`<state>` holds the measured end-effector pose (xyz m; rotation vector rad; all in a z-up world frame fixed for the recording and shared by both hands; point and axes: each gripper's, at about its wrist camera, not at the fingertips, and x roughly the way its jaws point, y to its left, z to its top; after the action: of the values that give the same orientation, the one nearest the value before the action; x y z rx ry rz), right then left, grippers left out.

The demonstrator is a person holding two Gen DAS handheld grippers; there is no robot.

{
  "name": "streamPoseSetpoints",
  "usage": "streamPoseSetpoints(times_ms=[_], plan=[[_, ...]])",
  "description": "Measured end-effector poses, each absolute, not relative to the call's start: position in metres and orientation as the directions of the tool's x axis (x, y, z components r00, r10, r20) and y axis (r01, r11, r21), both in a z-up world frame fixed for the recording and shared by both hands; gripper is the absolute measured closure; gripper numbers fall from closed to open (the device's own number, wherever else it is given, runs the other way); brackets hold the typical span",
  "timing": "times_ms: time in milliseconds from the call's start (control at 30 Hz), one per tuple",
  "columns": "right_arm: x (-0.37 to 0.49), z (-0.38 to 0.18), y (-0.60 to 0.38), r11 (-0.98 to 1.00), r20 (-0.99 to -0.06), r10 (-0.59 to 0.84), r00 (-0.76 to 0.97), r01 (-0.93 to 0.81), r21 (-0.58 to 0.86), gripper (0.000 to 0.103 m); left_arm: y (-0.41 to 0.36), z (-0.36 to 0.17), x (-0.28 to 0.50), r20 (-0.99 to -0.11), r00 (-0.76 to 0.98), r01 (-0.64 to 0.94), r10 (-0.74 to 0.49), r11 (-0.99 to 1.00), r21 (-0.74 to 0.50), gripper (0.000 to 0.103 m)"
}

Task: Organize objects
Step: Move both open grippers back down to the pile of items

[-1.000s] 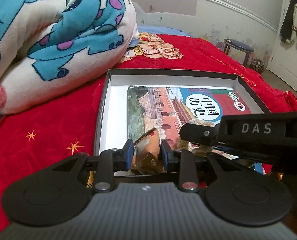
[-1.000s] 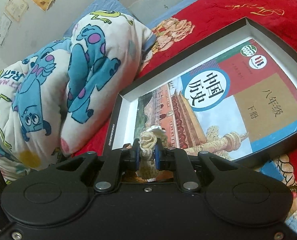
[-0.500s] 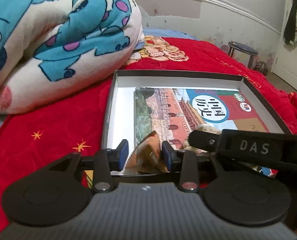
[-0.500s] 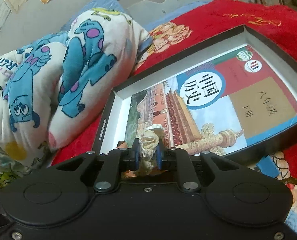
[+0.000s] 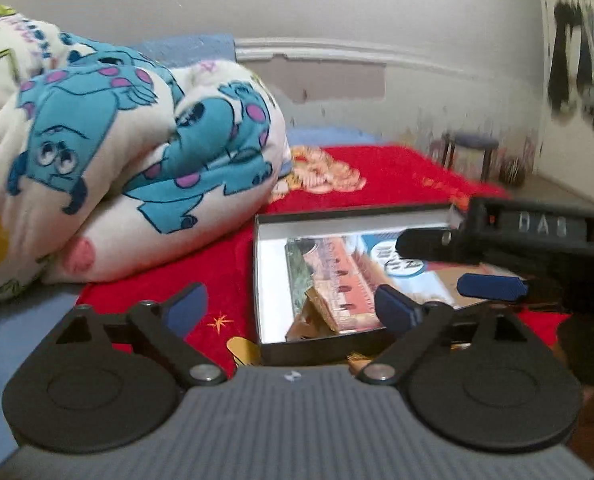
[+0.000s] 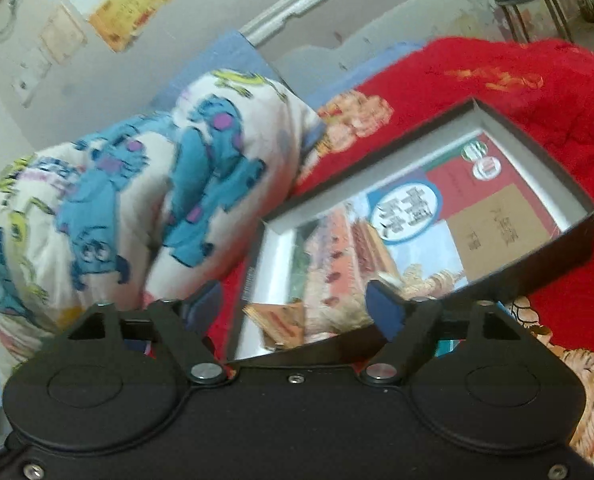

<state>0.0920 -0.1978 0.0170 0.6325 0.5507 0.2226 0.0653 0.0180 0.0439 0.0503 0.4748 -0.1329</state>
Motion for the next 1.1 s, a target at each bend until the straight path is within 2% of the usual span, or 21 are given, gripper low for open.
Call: streamPoseSetpoints(times_ms=[67, 133, 233, 400, 533, 633, 967, 1100], plan=[[0.081, 0.033, -0.197, 0.799, -0.412, 0.350, 0.841, -0.038, 0.600, 0.015, 0.023, 0.046, 0.049, -0.447, 0.882, 0.163, -0.152, 0.987, -0.016, 0.000], [0.068, 0.051, -0.197, 0.813, -0.406, 0.333, 0.851, -0.041, 0.581, 0.006, 0.022, 0.050, 0.039, -0.446, 0.880, 0.183, -0.166, 0.983, -0.006, 0.000], [0.043, 0.075, -0.202, 0.833, -0.400, 0.284, 0.871, -0.018, 0.553, 0.001, 0.017, 0.060, 0.024, -0.423, 0.889, 0.202, -0.175, 0.979, 0.019, 0.000], [-0.006, 0.099, -0.215, 0.852, -0.387, 0.192, 0.902, 0.043, 0.522, 0.000, 0.013, 0.075, 0.001, -0.399, 0.874, 0.290, -0.279, 0.956, -0.034, 0.000], [-0.039, 0.105, -0.225, 0.854, -0.377, 0.129, 0.917, 0.091, 0.512, 0.000, 0.012, 0.077, -0.015, -0.380, 0.872, 0.330, -0.308, 0.944, -0.008, 0.000], [-0.051, 0.105, -0.229, 0.862, -0.389, 0.102, 0.915, 0.114, 0.493, 0.000, 0.019, 0.070, -0.021, -0.384, 0.865, 0.334, -0.324, 0.942, -0.042, 0.000], [-0.038, 0.084, -0.218, 0.926, -0.458, 0.076, 0.886, 0.107, 0.361, 0.000, 0.033, 0.062, -0.015, -0.402, 0.866, 0.280, -0.296, 0.955, -0.101, 0.000], [-0.034, 0.061, -0.222, 0.919, -0.479, 0.053, 0.876, 0.145, 0.367, 0.000, 0.028, 0.054, -0.011, -0.436, 0.854, 0.276, -0.285, 0.957, -0.085, 0.000]])
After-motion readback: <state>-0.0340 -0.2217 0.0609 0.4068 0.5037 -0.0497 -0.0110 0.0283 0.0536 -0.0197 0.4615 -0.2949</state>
